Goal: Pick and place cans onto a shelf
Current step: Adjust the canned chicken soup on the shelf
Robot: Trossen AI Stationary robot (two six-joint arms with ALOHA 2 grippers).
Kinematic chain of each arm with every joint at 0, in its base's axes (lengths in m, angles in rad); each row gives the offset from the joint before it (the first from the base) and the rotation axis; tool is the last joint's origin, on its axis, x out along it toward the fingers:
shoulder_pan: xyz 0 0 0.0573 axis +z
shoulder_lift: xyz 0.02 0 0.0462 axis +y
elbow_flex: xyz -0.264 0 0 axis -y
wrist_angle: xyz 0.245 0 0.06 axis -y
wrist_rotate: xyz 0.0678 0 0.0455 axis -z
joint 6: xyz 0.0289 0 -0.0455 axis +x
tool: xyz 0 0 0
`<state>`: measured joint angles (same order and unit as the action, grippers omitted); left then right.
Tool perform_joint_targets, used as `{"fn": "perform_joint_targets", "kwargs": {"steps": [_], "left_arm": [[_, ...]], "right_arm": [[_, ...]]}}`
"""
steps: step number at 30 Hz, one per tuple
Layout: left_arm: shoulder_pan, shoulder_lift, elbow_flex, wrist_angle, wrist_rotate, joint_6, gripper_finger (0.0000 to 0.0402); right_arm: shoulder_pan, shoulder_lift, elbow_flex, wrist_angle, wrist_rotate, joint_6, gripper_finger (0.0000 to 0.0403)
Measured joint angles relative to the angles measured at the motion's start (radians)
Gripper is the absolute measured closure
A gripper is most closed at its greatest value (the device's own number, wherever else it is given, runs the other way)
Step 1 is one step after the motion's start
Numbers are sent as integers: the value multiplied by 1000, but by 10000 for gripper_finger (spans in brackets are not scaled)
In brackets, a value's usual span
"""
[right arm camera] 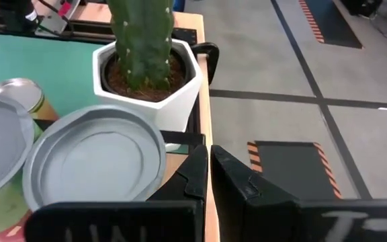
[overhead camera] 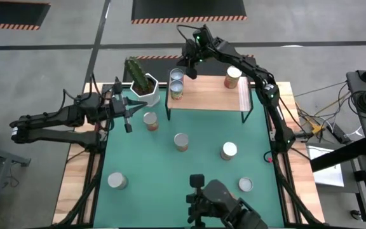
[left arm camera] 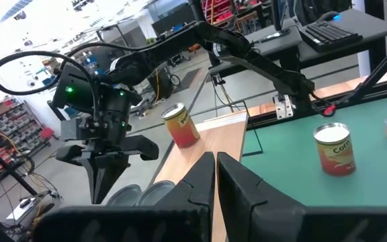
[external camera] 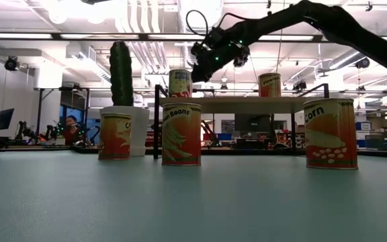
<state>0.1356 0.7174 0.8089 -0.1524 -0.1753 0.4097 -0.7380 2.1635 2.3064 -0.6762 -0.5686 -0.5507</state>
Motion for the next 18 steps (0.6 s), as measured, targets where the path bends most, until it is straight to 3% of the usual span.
{"fn": "perform_joint_targets", "kwargs": {"steps": [18], "left_arm": [[0,1,0,-1,0,1,402]], "right_arm": [[11,-2,-18,-28,-60,1,394]]}}
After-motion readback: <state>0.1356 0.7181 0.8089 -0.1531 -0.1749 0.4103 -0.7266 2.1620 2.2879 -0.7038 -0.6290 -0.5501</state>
